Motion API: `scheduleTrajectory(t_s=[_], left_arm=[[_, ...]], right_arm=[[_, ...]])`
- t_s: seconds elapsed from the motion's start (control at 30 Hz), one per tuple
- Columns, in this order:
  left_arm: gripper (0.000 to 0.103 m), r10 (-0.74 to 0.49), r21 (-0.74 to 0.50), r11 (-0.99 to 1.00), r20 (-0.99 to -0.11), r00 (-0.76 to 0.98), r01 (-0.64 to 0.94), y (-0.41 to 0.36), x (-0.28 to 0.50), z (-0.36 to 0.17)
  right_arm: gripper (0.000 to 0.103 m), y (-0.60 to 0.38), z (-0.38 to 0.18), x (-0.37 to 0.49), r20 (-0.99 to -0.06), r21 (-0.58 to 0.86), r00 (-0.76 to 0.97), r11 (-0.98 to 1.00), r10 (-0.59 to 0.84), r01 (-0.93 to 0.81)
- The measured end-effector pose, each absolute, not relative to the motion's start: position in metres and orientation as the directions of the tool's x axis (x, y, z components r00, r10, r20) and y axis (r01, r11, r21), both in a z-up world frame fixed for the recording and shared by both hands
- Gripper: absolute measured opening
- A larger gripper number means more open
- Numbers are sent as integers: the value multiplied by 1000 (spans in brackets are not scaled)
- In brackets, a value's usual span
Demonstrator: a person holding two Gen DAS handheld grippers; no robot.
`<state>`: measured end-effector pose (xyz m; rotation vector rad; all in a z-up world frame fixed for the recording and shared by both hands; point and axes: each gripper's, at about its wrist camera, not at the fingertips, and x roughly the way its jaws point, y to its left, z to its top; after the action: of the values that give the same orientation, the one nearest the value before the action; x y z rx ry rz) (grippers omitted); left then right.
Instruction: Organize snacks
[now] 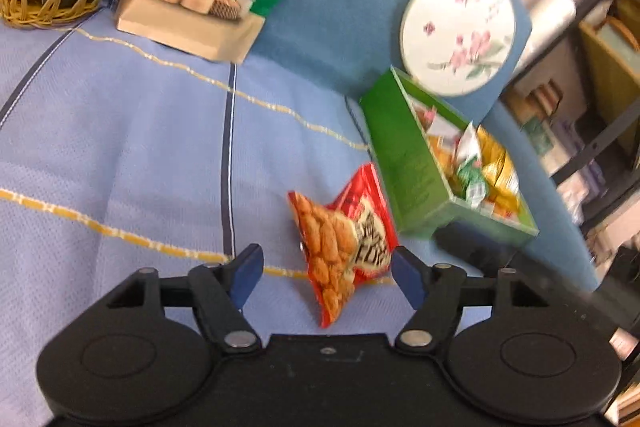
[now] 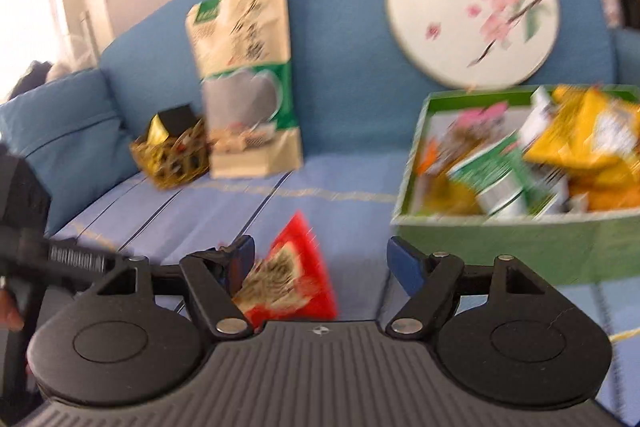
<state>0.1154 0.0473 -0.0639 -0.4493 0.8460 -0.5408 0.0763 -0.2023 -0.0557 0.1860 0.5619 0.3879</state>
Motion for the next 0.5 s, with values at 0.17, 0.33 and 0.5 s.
scheduleTrajectory(t_s=[0.17,0.33,0.5], left_arm=[[95,-700,-714,657,-456,550,244,64,118,-82],[90,-729,-732,628,-434,529,264,62,123,-82],[60,-723,-723,638,-444,530,264,54,129,-90]], right_arm=[[103,-204,-76,90,-517,319,731,893,445,-318],[102,-203,-83,95,-507,356,693,857,512,-373],[98,-203,-87,98,-514,389,665,838,542,-383]])
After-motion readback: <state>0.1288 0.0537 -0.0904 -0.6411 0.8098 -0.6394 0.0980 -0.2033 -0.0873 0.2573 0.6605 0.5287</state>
